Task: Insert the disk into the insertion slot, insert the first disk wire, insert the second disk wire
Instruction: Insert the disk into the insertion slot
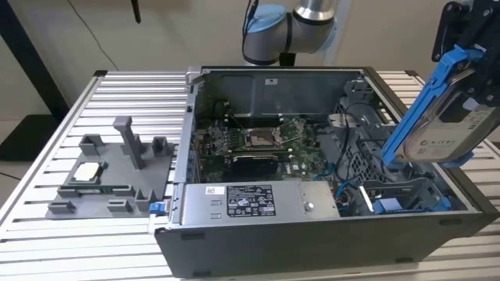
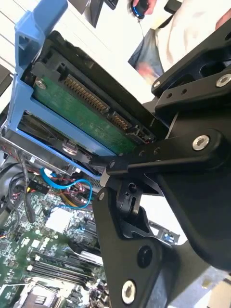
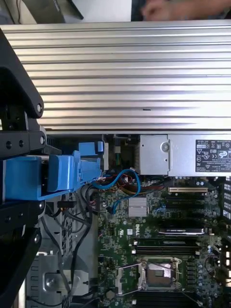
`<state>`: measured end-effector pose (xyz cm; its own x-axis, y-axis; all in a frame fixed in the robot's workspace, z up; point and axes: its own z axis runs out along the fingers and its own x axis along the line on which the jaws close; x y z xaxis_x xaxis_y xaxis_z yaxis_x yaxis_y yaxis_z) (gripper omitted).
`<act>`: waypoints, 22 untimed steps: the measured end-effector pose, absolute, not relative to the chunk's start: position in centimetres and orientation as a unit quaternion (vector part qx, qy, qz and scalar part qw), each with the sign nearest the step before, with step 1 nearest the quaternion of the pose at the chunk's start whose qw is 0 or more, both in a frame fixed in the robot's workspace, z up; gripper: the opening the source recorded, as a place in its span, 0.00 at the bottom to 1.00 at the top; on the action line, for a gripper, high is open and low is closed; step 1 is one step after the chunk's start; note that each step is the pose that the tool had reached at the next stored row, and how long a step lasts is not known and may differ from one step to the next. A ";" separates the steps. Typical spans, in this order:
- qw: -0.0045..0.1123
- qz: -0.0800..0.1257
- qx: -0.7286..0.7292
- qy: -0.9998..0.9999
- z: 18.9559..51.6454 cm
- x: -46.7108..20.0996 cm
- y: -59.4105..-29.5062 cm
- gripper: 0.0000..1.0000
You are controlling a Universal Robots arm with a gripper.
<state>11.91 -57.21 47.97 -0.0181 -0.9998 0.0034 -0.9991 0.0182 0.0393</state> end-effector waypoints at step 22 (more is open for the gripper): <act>0.015 -0.013 0.701 -0.713 45.7 11.9 -57.2 0.33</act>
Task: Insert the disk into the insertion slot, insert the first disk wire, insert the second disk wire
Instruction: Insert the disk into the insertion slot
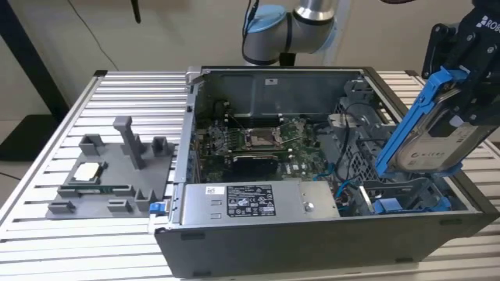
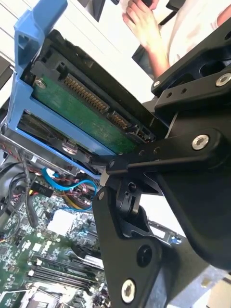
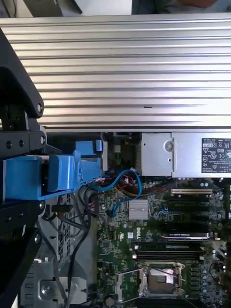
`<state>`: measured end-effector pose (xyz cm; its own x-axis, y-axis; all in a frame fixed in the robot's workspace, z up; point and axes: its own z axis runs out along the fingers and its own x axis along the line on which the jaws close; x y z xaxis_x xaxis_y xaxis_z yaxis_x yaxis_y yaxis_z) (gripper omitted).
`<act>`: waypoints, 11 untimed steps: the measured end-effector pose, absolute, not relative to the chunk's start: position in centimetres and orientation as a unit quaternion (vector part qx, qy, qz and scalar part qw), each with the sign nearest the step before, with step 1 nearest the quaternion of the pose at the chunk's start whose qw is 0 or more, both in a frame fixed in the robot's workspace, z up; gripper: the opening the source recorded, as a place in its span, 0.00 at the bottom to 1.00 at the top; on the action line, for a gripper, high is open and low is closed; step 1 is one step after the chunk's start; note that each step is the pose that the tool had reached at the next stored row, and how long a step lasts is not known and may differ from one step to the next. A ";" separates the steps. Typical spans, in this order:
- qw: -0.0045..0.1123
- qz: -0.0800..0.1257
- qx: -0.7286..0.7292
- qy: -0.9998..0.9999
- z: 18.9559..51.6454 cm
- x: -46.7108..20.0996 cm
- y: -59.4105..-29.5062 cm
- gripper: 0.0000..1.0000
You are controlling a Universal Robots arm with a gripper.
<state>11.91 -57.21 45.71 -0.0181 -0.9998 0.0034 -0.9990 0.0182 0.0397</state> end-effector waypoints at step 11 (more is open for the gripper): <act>0.015 -0.013 0.700 -0.713 44.4 12.0 -57.2 0.33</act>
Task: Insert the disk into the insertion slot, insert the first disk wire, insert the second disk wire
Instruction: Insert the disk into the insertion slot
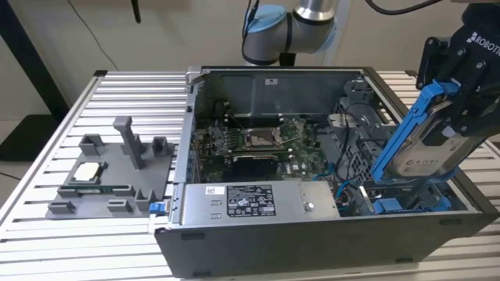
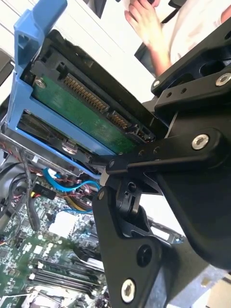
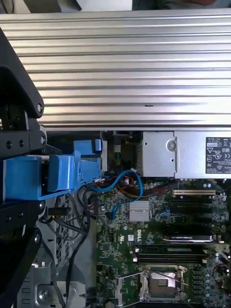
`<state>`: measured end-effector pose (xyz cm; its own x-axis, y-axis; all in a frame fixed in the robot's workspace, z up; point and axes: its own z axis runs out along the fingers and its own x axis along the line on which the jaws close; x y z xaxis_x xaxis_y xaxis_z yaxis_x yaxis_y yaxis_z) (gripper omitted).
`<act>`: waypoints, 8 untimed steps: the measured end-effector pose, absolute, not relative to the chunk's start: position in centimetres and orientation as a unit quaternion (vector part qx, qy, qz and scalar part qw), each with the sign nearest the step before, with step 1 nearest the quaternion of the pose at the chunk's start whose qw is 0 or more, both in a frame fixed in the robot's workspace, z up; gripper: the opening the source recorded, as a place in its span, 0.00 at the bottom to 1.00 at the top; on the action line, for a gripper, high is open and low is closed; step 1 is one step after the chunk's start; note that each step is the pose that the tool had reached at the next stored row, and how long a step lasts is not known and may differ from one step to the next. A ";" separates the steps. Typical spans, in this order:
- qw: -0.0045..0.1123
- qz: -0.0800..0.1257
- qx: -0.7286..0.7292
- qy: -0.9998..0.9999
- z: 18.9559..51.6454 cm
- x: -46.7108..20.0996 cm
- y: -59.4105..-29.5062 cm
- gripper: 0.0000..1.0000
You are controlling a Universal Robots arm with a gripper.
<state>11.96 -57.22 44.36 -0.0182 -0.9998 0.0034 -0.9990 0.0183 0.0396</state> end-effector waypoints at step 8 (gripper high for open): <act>0.014 -0.014 0.701 -0.713 43.4 12.1 -57.2 0.33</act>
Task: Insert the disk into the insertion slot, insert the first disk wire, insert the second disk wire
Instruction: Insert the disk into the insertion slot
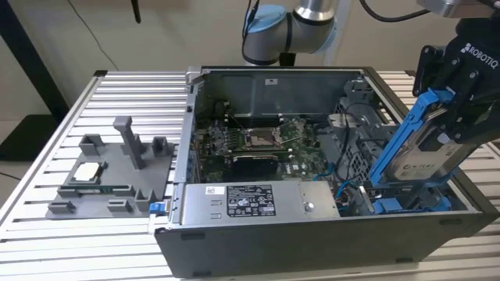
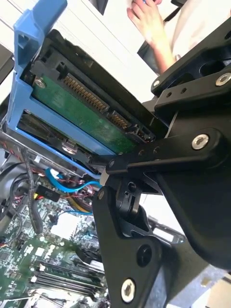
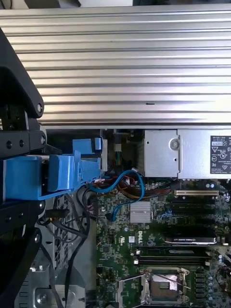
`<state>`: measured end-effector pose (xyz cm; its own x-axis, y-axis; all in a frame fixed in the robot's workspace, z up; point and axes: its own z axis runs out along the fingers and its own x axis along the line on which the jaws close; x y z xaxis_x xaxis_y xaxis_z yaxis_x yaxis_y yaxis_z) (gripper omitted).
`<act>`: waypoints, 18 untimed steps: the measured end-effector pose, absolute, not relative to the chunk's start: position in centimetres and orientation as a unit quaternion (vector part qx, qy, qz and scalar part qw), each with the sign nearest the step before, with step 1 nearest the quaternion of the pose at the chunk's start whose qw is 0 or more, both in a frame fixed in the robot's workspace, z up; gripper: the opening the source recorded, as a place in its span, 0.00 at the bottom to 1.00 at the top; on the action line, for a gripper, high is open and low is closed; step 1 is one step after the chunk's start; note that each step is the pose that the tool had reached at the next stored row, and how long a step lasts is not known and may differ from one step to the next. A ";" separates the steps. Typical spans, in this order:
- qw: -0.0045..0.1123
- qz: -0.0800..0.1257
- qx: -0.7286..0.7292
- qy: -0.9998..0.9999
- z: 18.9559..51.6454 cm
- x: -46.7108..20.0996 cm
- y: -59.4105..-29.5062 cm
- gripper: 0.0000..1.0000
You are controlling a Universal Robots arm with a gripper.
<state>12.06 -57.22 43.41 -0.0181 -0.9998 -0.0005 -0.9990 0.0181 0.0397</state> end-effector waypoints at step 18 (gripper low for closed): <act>0.013 -0.015 0.701 -0.713 42.4 12.1 -57.3 0.33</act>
